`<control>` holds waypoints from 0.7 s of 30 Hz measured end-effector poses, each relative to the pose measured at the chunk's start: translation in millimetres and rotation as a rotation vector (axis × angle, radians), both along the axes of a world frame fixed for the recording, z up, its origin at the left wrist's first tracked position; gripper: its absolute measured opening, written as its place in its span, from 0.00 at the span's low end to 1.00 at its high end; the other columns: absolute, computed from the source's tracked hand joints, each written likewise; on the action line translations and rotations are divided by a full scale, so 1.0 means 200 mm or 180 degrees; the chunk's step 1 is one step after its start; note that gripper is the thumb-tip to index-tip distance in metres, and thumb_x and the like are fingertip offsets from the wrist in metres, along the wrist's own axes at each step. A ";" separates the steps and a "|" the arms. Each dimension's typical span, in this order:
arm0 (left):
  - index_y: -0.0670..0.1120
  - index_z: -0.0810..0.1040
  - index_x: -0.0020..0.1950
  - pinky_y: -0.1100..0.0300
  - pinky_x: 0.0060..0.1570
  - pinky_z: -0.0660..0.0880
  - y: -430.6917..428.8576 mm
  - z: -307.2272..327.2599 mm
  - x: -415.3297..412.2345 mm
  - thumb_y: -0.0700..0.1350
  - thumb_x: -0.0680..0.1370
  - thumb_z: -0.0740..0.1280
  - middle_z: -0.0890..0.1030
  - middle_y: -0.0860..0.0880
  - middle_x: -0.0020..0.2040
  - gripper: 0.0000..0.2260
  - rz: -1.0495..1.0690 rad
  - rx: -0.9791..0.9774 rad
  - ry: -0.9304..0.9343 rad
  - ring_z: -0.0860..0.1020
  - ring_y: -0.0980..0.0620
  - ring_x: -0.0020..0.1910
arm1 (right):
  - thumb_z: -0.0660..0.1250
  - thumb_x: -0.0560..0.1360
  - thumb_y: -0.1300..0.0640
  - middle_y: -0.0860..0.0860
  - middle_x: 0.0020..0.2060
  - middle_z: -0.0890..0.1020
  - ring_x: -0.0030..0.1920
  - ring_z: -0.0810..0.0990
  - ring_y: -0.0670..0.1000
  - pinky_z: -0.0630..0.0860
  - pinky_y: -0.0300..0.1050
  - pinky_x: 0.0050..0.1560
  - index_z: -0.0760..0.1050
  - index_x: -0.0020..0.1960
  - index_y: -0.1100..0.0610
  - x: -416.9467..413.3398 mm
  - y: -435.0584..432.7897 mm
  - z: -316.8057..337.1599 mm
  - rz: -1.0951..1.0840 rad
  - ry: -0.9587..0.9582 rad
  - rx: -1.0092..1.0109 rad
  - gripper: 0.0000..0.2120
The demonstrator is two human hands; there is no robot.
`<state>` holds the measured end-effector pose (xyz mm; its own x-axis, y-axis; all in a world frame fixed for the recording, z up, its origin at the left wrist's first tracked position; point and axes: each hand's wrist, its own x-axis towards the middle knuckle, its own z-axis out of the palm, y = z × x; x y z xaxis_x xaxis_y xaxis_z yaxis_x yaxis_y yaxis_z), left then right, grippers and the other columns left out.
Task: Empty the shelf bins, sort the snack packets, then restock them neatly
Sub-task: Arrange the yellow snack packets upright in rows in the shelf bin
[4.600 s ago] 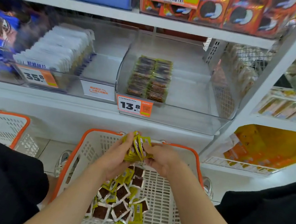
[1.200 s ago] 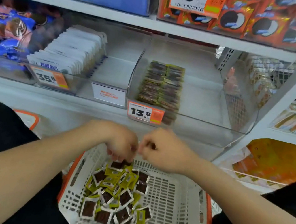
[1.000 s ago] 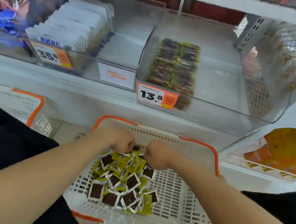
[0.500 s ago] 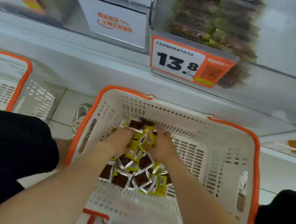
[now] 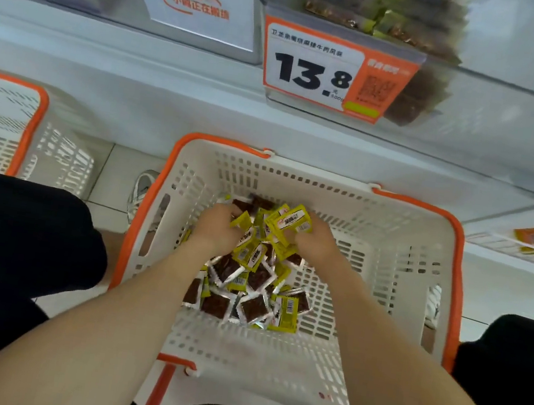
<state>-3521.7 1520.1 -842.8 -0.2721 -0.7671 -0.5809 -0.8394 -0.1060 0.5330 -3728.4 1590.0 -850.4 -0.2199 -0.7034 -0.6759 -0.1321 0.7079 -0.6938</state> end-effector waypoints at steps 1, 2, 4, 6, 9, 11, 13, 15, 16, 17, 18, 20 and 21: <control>0.44 0.80 0.59 0.54 0.47 0.77 0.00 0.03 -0.01 0.41 0.80 0.71 0.82 0.47 0.55 0.08 0.0234 0.0007 0.0179 0.79 0.46 0.54 | 0.71 0.80 0.62 0.52 0.61 0.84 0.59 0.85 0.56 0.81 0.61 0.62 0.77 0.65 0.48 -0.01 0.01 0.03 -0.0254 -0.0362 0.0026 0.16; 0.44 0.80 0.51 0.52 0.46 0.78 0.00 0.07 -0.03 0.39 0.79 0.71 0.81 0.46 0.50 0.03 0.0547 0.0086 0.0464 0.79 0.46 0.50 | 0.70 0.81 0.63 0.53 0.55 0.87 0.53 0.87 0.56 0.83 0.61 0.58 0.78 0.61 0.47 -0.02 0.02 0.06 -0.0431 -0.0711 0.0060 0.14; 0.47 0.77 0.44 0.43 0.52 0.81 0.01 0.15 -0.07 0.37 0.78 0.72 0.82 0.44 0.45 0.07 0.1181 0.0481 0.1038 0.81 0.44 0.46 | 0.70 0.81 0.63 0.53 0.51 0.88 0.49 0.89 0.56 0.84 0.61 0.54 0.78 0.60 0.49 -0.02 0.04 0.13 -0.0552 -0.1148 0.0028 0.12; 0.47 0.78 0.45 0.45 0.52 0.82 0.03 0.24 -0.12 0.35 0.80 0.69 0.84 0.43 0.45 0.08 0.1404 0.0932 0.1465 0.84 0.45 0.45 | 0.71 0.81 0.62 0.51 0.51 0.88 0.50 0.88 0.56 0.84 0.61 0.55 0.79 0.62 0.49 0.00 0.04 0.17 -0.0508 -0.1249 -0.0061 0.13; 0.42 0.81 0.60 0.51 0.48 0.82 0.02 0.29 -0.17 0.41 0.82 0.67 0.87 0.40 0.53 0.08 0.1526 0.1440 0.2036 0.86 0.42 0.50 | 0.71 0.81 0.58 0.51 0.52 0.88 0.51 0.88 0.56 0.84 0.63 0.54 0.80 0.61 0.48 0.05 0.04 0.22 -0.0561 -0.1022 -0.0316 0.10; 0.42 0.81 0.65 0.51 0.50 0.83 0.03 0.32 -0.19 0.46 0.84 0.67 0.87 0.41 0.56 0.12 0.1427 0.1541 0.2341 0.86 0.42 0.53 | 0.71 0.82 0.56 0.52 0.52 0.88 0.51 0.88 0.57 0.84 0.65 0.52 0.80 0.61 0.48 0.06 0.04 0.25 -0.0569 -0.0893 -0.0501 0.09; 0.43 0.81 0.65 0.48 0.52 0.84 0.04 0.32 -0.19 0.44 0.83 0.69 0.87 0.42 0.57 0.12 0.1229 0.1304 0.2371 0.86 0.41 0.54 | 0.69 0.83 0.56 0.52 0.53 0.88 0.51 0.88 0.57 0.85 0.64 0.52 0.79 0.63 0.48 0.06 0.04 0.28 -0.0467 -0.0920 -0.0533 0.10; 0.44 0.81 0.64 0.46 0.53 0.84 0.05 0.32 -0.19 0.41 0.83 0.69 0.87 0.43 0.55 0.10 0.1294 0.1035 0.2278 0.86 0.39 0.54 | 0.65 0.85 0.56 0.52 0.54 0.87 0.53 0.87 0.57 0.85 0.62 0.53 0.77 0.65 0.47 0.05 0.04 0.32 -0.0373 -0.1189 -0.0426 0.10; 0.45 0.82 0.62 0.45 0.54 0.84 0.05 0.32 -0.19 0.41 0.83 0.69 0.87 0.43 0.54 0.08 0.1373 0.0938 0.2231 0.86 0.39 0.54 | 0.63 0.86 0.56 0.53 0.55 0.87 0.54 0.87 0.58 0.85 0.60 0.52 0.76 0.65 0.47 0.04 0.04 0.34 -0.0369 -0.1283 -0.0366 0.10; 0.45 0.82 0.62 0.44 0.56 0.83 0.05 0.31 -0.19 0.41 0.83 0.69 0.88 0.44 0.54 0.08 0.1432 0.0870 0.2203 0.86 0.40 0.55 | 0.63 0.86 0.56 0.54 0.55 0.87 0.53 0.87 0.58 0.85 0.58 0.50 0.75 0.66 0.49 0.03 0.04 0.35 -0.0400 -0.1253 -0.0331 0.10; 0.46 0.82 0.61 0.44 0.57 0.83 0.04 0.32 -0.19 0.42 0.83 0.68 0.88 0.45 0.54 0.08 0.1444 0.0797 0.2152 0.86 0.42 0.54 | 0.63 0.86 0.56 0.55 0.55 0.86 0.52 0.87 0.58 0.84 0.55 0.46 0.73 0.67 0.50 0.02 0.04 0.35 -0.0465 -0.1111 -0.0303 0.10; 0.49 0.82 0.62 0.45 0.56 0.84 0.05 0.34 -0.20 0.44 0.84 0.66 0.87 0.47 0.53 0.08 0.1259 0.0509 0.2022 0.87 0.46 0.52 | 0.65 0.85 0.55 0.54 0.53 0.85 0.45 0.86 0.54 0.82 0.48 0.39 0.72 0.66 0.53 0.01 0.04 0.35 -0.0702 -0.0805 -0.0294 0.11; 0.51 0.81 0.62 0.45 0.54 0.84 0.05 0.35 -0.20 0.44 0.84 0.65 0.87 0.48 0.53 0.09 0.1109 0.0323 0.1950 0.87 0.47 0.51 | 0.66 0.84 0.54 0.54 0.49 0.85 0.40 0.84 0.51 0.81 0.47 0.37 0.72 0.65 0.55 0.01 0.04 0.35 -0.0837 -0.0771 -0.0334 0.11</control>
